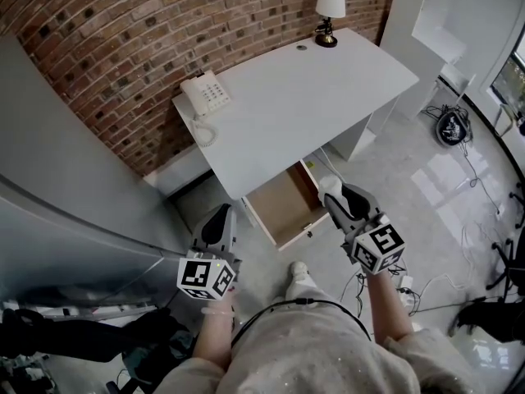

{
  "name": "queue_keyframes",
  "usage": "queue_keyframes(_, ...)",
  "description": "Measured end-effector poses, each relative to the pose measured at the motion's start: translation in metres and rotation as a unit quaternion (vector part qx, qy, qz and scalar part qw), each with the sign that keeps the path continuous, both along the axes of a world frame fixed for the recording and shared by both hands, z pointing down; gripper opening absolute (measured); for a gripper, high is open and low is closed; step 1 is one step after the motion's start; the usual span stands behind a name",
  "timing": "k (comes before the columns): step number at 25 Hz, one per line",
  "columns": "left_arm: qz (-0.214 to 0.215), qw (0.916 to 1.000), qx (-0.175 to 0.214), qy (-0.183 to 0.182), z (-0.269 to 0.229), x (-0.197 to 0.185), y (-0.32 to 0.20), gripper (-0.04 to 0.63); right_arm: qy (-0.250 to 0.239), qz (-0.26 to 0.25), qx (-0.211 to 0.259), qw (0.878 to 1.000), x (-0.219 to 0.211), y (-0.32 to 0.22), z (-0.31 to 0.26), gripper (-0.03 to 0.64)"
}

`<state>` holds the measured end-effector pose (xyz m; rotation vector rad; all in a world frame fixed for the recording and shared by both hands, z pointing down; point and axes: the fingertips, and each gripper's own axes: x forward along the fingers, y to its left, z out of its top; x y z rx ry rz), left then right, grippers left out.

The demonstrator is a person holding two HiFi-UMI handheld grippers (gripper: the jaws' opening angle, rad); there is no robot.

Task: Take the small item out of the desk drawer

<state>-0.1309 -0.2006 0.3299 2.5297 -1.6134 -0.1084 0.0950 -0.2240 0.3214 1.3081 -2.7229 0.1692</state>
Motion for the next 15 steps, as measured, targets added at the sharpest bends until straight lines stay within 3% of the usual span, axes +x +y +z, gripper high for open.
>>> queue_keyframes(15,-0.007,0.9999,-0.010,0.004,0.008,0.000,-0.014,0.021,-0.003,-0.001,0.003,1.000,0.003,-0.015,0.002,0.152)
